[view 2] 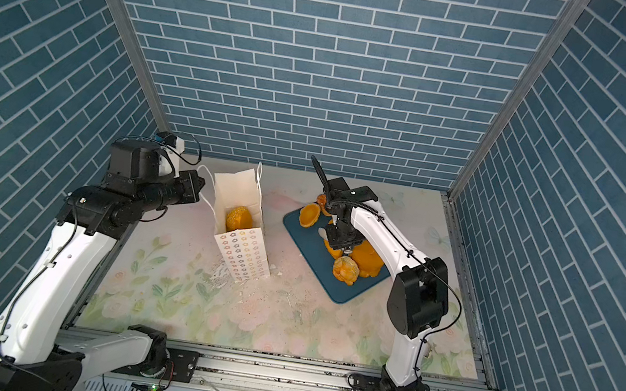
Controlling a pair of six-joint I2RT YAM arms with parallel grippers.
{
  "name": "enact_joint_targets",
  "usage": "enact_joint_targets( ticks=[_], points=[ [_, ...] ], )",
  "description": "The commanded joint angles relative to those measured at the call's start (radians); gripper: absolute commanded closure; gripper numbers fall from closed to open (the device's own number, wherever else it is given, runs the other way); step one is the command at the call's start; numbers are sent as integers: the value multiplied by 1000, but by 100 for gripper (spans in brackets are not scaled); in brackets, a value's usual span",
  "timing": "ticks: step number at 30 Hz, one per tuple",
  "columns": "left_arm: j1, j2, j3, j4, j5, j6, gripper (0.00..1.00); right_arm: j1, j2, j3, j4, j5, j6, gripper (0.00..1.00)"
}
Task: Place the fake bread into the paper bag
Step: 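Lower the tongs onto the orange bread slice on the tray and pinch, then lift the orange slice with the tongs and carry it over the bag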
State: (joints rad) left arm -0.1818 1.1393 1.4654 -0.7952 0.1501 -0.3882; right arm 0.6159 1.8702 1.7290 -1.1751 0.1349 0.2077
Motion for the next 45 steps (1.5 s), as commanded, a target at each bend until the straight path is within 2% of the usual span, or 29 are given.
enact_joint_targets(
  ticks=[1,16,31,40,45],
  points=[
    [0,-4,-11,6,-1,1,100,12,4,36,-27,4,-19,62],
    [0,-27,-28,12,6,3,100,41,-87,45,-68,50,12,69],
    [1,-37,-28,12,9,4,100,50,-179,71,-51,56,18,71],
    [1,-48,-35,21,2,1,100,54,-257,313,8,9,4,71],
    [0,-46,-32,16,3,3,100,65,-281,458,100,-68,-6,71]
  ],
)
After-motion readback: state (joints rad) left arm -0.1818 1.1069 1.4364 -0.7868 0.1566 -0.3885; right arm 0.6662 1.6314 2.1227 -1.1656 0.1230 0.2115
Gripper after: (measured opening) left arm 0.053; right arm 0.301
